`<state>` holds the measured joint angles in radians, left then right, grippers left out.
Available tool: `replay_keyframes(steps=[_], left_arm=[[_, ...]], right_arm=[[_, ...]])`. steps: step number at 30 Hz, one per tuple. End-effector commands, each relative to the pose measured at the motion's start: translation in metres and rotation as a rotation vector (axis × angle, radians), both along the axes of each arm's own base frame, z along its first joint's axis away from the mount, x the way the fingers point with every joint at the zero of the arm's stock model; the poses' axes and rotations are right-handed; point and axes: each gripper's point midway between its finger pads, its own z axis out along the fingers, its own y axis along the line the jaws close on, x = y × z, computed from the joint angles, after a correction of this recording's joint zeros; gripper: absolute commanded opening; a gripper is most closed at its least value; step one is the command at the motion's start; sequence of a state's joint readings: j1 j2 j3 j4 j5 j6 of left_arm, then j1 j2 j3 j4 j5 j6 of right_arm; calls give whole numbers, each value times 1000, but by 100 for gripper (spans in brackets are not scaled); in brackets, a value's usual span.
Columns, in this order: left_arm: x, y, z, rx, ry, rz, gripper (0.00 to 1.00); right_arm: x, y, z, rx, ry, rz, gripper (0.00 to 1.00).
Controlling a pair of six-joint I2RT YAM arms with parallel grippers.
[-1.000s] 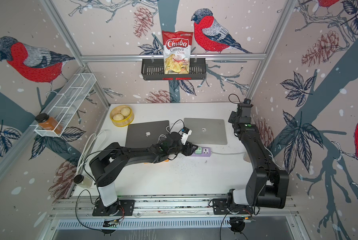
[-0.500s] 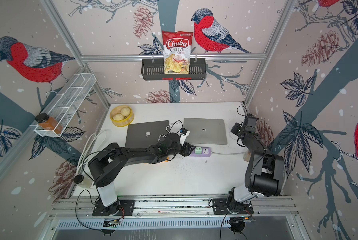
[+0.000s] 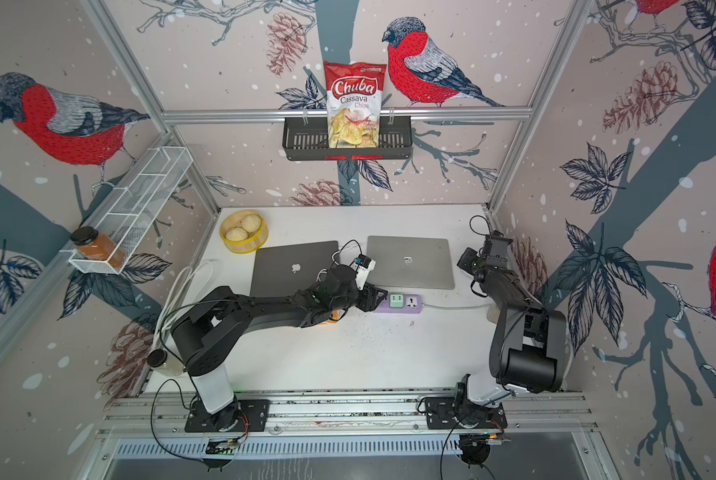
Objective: Unplug the laptop charger
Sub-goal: Place the charging cable at the center of the board, then remove the plug from the socket.
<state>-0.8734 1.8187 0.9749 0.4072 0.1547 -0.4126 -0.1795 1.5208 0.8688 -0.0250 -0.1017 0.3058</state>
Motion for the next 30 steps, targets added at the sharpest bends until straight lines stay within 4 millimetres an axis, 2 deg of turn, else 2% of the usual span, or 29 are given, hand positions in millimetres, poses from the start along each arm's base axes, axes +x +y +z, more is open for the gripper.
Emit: replay_keyframes(steps=[1, 5, 9, 14, 17, 18, 25, 30], left_arm=[[1, -1, 2, -11, -9, -3, 60], [0, -1, 2, -10, -8, -5, 60], [0, 0, 0, -14, 1, -1, 60], [-2, -2, -1, -24, 19, -4, 59], [0, -1, -7, 5, 41, 9, 58], [-1, 1, -14, 26, 58, 11, 58], [1, 6, -32, 45, 114, 44, 54], [5, 10, -40, 44, 142, 58, 52]], right_arm=[[-16, -3, -4, -71, 50, -24, 67], [-26, 15, 10, -111, 29, 8, 70], [-31, 48, 30, -104, -16, 89, 70], [-41, 85, 45, -97, -50, 179, 70], [-52, 114, 42, -78, -42, 277, 71], [-58, 122, 36, -74, -16, 310, 71], [-97, 164, 12, -55, 44, 412, 71], [-119, 201, 13, -65, -21, 468, 72]])
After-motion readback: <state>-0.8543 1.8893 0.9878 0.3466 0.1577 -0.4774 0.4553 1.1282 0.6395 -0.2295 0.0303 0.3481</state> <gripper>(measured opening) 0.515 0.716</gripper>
